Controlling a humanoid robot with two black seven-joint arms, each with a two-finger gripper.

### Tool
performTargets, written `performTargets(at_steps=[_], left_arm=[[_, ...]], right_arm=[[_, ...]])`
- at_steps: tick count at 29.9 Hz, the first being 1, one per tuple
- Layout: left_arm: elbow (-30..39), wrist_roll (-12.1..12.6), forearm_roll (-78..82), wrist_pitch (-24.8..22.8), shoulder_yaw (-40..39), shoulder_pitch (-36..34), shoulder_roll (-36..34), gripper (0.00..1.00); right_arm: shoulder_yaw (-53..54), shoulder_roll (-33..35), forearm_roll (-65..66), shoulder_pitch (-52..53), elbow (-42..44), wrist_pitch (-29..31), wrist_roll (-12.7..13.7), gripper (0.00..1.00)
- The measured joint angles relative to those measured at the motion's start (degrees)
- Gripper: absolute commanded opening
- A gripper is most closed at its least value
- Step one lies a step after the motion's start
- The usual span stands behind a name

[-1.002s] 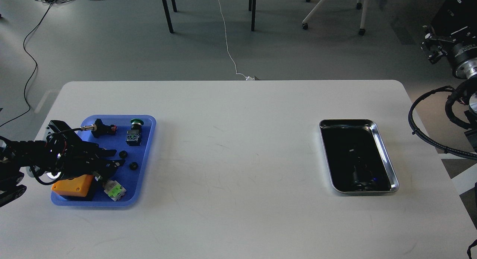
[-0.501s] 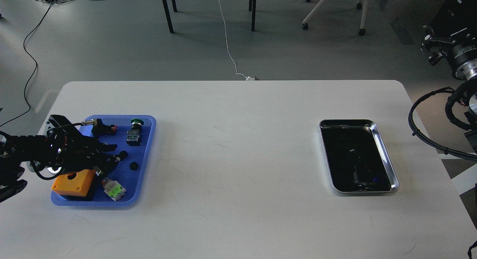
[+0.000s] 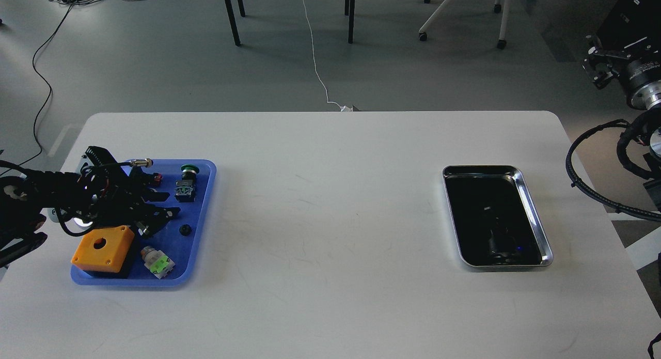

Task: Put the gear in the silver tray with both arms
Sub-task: 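Grasp a small black gear in the blue tray with the left gripper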

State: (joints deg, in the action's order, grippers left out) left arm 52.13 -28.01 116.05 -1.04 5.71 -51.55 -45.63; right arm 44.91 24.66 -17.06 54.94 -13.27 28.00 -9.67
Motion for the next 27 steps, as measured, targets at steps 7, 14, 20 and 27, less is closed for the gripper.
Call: performTargets(at_steps=[7,14,20,27], left_arm=[[-0.01,0.0,1.3,-0.45,0.01,0.0,0.01,0.42],[-0.01,0.0,1.32,-0.46,0.01,0.11,0.11,0.42],[-0.24,0.0,1.38,-0.52,0.39,0.35,1.32,0.42],[-2.33,0.0,1.36,-0.42,1.99,0.12,1.82,0.42]], right_arm=[[-2.31,-0.1,0.01,-0.33,0.09,0.0,-0.05,1.0],[-2.66,-0.39,0.01,-0.15,0.09,0.0,-0.09,1.0],[-2.72,-0.48,0.01,-0.09,0.09,0.0,-0.1,1.0],[-2.71,-1.03,0.01,0.04,0.09,0.0,-0.1,1.0]])
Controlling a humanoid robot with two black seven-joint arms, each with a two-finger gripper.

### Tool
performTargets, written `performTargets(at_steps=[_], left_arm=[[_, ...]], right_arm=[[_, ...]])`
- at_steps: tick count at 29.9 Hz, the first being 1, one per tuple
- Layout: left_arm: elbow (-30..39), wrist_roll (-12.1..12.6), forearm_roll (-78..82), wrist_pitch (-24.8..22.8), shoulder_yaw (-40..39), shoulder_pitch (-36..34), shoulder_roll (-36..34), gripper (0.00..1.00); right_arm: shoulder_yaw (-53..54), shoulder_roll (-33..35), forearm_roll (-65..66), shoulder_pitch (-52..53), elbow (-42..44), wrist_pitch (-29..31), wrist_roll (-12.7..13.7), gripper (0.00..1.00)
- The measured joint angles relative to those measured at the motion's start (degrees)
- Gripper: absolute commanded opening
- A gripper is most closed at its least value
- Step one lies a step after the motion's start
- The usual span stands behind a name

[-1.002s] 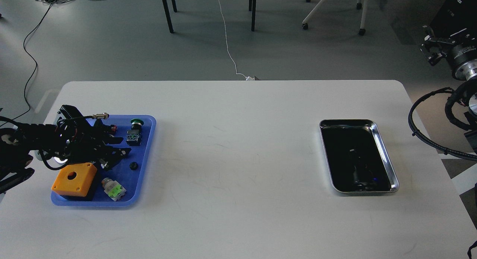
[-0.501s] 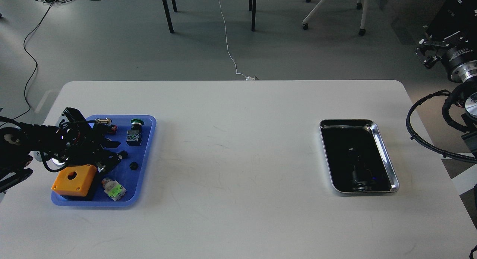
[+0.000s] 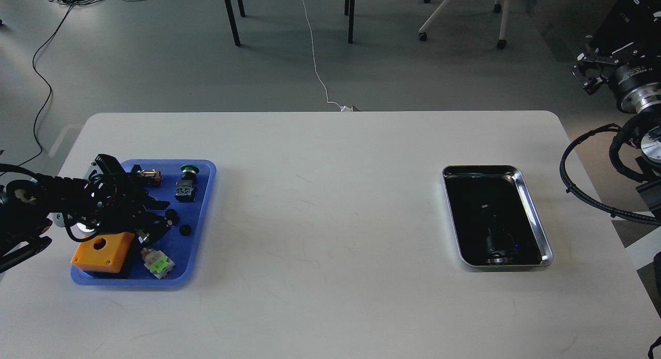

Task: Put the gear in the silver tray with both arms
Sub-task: 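Grasp a small black gear in the blue tray with the left gripper, then lift the black gear out of the blue tray with the left gripper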

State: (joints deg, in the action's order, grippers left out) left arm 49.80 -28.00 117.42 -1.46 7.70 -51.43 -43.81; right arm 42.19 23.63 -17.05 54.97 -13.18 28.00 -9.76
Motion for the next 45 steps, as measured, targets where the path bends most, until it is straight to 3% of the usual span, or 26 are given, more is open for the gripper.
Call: performTargets(at_steps=[18,27,37,45], left_arm=[[-0.24,0.0,-0.44,0.07,0.04,0.11,-0.04,0.32],[-0.24,0.0,-0.51,0.07,0.08,0.43,-0.04,0.31],[-0.23,0.0,-0.63,0.13,0.08,0.54,-0.04,0.12],[-0.2,0.0,-0.77,0.19,-0.06,0.36,-0.12,0.12]], right_arm=[[0.0,-0.04,0.0,0.0,-0.07,0.0,0.0,1.0],[-0.01,-0.01,0.0,0.11,-0.09,0.0,0.0,1.0],[-0.01,-0.08,0.0,0.05,-0.02,0.0,0.0,1.0],[-0.1,0.0,0.0,0.22,0.0,0.0,0.0,1.0]])
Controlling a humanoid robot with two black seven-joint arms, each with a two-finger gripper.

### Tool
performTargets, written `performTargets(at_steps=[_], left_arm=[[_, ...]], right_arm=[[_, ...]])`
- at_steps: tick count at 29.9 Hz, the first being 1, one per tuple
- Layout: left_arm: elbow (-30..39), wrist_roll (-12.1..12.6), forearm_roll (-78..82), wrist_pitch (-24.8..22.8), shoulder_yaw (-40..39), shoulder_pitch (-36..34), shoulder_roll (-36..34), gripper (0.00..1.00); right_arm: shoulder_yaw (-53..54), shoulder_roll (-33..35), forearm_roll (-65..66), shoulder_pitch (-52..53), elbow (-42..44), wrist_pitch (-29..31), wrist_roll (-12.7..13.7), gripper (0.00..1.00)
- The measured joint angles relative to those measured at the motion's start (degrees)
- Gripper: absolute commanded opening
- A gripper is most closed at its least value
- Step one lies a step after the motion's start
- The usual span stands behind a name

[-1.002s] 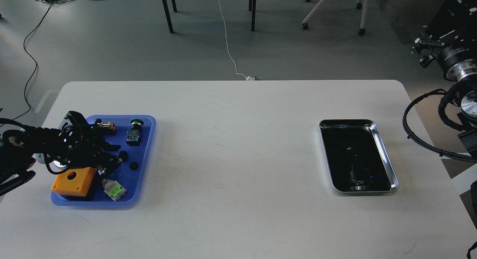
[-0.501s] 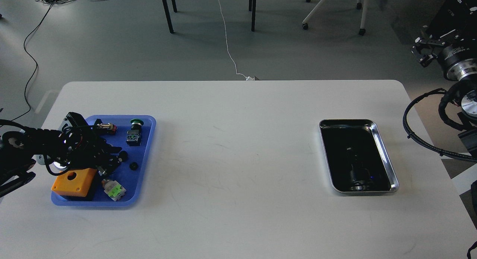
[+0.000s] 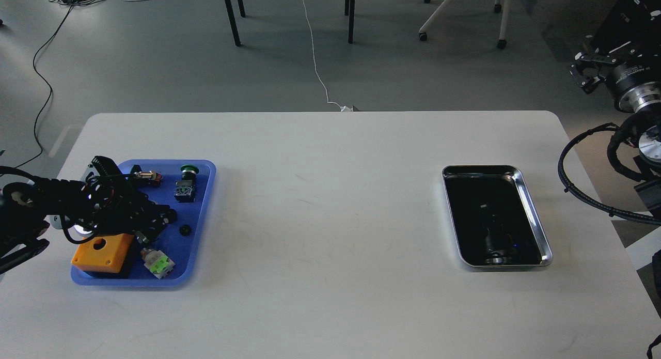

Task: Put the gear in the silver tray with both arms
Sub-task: 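Lift the black gear out of the blue tray with the left gripper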

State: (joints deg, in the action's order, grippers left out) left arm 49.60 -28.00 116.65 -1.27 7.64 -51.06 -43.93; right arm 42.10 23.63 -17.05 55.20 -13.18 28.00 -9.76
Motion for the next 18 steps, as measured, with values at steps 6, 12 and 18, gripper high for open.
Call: performTargets(at_steps=[6,12,18], left_arm=[[0.66,0.05,-0.01,0.98,-0.51,-0.96,-0.8,0.12],[2.72,0.01,0.19,2.81,-0.63,-4.56,-4.72,0.12],[11.33,-0.01,0.42,2.81,-0.62,-9.38,-10.67,0.12]], right_arm=[[-0.02,0.0,0.0,0.0,0.0,0.0,0.0,1.0],[-1.61,0.07,0.0,-0.11,0.14,0.0,0.0,1.0],[-2.27,0.04,0.0,0.08,0.35,0.0,0.0,1.0]])
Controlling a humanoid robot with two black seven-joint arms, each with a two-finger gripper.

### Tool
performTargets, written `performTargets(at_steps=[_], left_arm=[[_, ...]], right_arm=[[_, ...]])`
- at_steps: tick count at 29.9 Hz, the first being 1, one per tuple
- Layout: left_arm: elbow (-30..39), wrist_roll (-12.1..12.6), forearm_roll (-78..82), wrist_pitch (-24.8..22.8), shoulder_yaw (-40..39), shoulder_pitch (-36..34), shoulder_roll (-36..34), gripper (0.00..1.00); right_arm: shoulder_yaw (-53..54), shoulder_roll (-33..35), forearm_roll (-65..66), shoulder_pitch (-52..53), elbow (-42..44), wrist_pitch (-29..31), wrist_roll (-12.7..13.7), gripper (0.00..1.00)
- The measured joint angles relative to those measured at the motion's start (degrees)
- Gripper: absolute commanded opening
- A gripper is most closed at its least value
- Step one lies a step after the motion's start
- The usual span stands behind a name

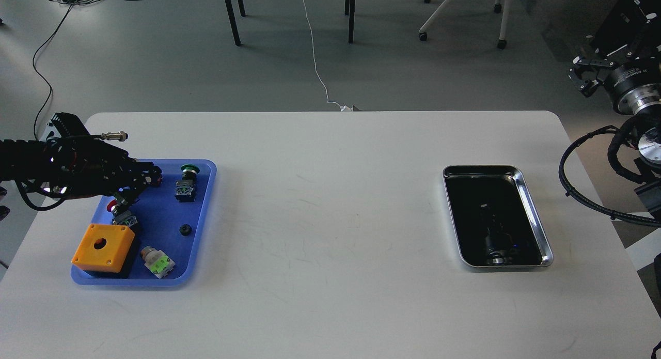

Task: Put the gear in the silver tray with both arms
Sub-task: 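Lift the black gear out of the blue tray with the left gripper, then carry the gear to the table middle and release it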

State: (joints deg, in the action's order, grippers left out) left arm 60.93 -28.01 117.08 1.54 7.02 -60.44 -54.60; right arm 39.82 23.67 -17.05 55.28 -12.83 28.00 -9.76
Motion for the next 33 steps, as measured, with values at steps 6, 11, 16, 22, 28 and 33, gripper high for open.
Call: performTargets(at_steps=[6,11,16,22,28,33], left_arm=[[5.84,0.0,0.0,-0.54,0.0,-5.19,0.91,0.12],[8.83,0.0,0.97,-0.58,-0.03,-6.64,5.97,0.12],[13.98,0.0,4.89,-1.73,0.04,-9.11,11.95,0.11],[13.97,0.0,7.07,-9.3,0.35,-11.68,25.33,0.11],[4.89,0.0,7.19,-10.65,1.11,-8.72,38.15,0.12],[-1.55,0.01,7.13,-10.72,1.4,-8.0,42.92,0.12]], right_arm=[[-0.03,0.05,0.0,0.08,0.01,0.0,0.0,1.0],[-0.18,0.52,0.0,0.09,0.01,0.0,0.0,1.0],[-1.02,0.81,0.0,-0.45,0.14,0.0,0.0,1.0],[-0.9,0.81,0.0,-2.21,0.16,0.0,-0.06,1.0],[-0.63,3.28,-0.08,-2.81,0.12,0.0,-0.1,1.0],[-0.62,5.15,-0.09,-4.77,-0.04,0.0,-0.1,1.0]])
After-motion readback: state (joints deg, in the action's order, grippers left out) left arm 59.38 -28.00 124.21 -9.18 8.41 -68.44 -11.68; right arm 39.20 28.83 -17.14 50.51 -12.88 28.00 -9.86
